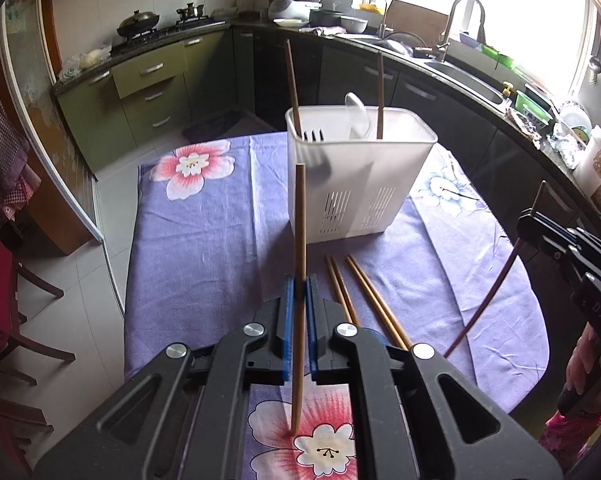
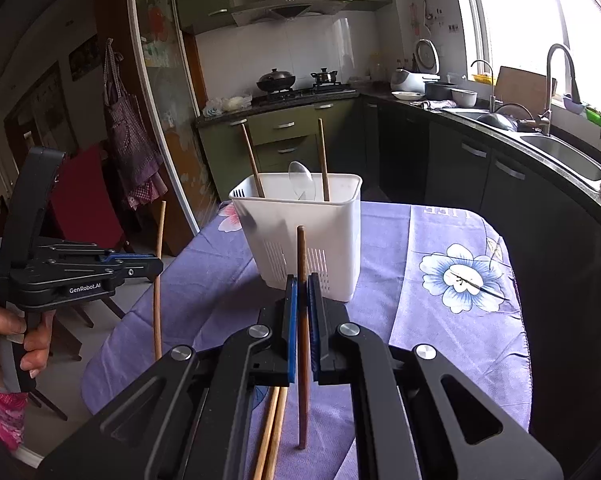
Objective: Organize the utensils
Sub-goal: 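Lift both held chopsticks upright and carry them over the white holder, then lower both chopsticks into the holder and open both tools, then move both open tools back down to the loose chopsticks on the table, then close the left tool on one wooden chopstick while the right tool grasps another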
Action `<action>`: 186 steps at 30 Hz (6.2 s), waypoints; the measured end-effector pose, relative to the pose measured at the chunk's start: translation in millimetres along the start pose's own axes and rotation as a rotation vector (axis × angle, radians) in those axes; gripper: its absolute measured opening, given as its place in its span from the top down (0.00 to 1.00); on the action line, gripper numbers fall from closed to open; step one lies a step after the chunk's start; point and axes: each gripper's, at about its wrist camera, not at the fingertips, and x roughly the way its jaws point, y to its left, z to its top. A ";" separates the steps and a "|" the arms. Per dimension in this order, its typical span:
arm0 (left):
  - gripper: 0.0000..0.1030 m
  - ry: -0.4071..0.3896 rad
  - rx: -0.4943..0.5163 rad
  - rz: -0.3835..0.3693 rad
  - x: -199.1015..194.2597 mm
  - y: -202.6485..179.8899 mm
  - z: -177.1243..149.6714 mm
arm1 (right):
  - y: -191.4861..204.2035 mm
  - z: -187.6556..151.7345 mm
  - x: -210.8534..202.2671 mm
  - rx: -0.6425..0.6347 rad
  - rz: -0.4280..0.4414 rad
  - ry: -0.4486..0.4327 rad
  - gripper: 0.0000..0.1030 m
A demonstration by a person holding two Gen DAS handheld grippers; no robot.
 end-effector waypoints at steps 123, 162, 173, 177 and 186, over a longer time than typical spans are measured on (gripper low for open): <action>0.79 0.290 -0.061 0.000 156.1 -33.7 -26.8 | -73.7 -49.6 79.0 0.165 -0.038 0.194 0.80; 0.93 0.240 -0.048 0.053 126.0 18.6 -37.0 | -6.8 -69.4 177.1 -0.127 -0.118 0.339 0.68; 0.93 0.234 -0.052 0.053 122.6 21.8 -36.3 | 4.9 -64.1 199.0 -0.112 -0.095 0.379 0.68; 0.93 0.230 -0.054 0.055 119.1 24.5 -35.5 | 7.8 -63.6 207.1 -0.099 -0.092 0.381 0.74; 0.93 0.224 -0.074 0.052 115.1 33.5 -35.5 | -2.1 -56.3 206.4 -0.049 -0.079 0.388 0.94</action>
